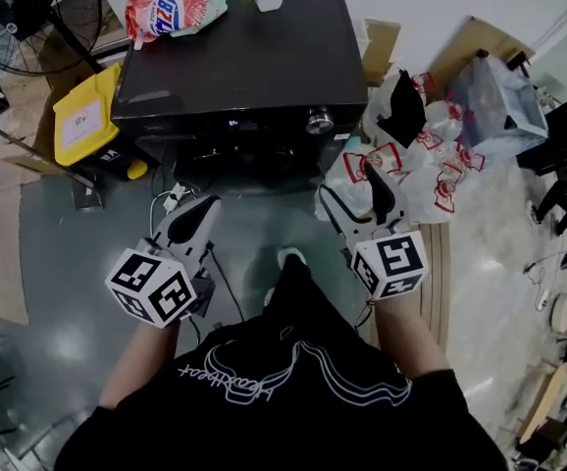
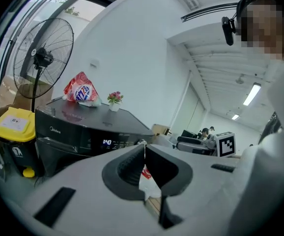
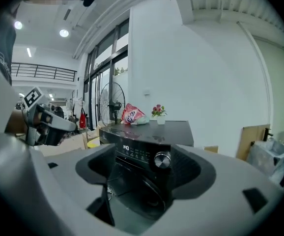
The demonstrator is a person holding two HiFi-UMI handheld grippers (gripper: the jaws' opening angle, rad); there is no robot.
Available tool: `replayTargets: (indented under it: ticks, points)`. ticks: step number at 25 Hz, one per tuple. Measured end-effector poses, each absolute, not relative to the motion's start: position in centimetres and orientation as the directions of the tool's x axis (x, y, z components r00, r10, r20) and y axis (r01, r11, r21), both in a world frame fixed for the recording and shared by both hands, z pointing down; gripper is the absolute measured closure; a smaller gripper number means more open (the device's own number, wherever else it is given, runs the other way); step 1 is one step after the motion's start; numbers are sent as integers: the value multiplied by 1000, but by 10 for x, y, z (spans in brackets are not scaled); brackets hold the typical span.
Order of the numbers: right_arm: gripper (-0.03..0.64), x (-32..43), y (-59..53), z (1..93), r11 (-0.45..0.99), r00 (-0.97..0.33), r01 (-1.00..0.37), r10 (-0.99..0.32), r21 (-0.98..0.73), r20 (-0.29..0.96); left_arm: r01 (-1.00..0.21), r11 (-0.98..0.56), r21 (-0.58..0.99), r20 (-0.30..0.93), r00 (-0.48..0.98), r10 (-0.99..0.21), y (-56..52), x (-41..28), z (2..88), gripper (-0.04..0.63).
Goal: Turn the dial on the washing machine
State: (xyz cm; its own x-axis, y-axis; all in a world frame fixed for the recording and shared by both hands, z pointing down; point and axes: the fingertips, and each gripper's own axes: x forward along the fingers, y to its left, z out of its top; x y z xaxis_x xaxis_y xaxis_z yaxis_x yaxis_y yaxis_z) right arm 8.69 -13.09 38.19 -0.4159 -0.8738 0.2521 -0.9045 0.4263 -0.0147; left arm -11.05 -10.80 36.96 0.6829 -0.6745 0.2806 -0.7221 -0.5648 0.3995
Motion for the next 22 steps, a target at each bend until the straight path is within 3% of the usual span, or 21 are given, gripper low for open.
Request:
replayTargets:
  ticks: [10,22]
  points:
    - [281,77,-197,425,370,-307,-913,-901,172,306,-770,-484,416,317,622,-716,-130,-134,380,584]
    - [285,82,-252,483,288,-186,-929,-906,233,379,-797,-448,406,371,591,-716,-161,-145,386,584]
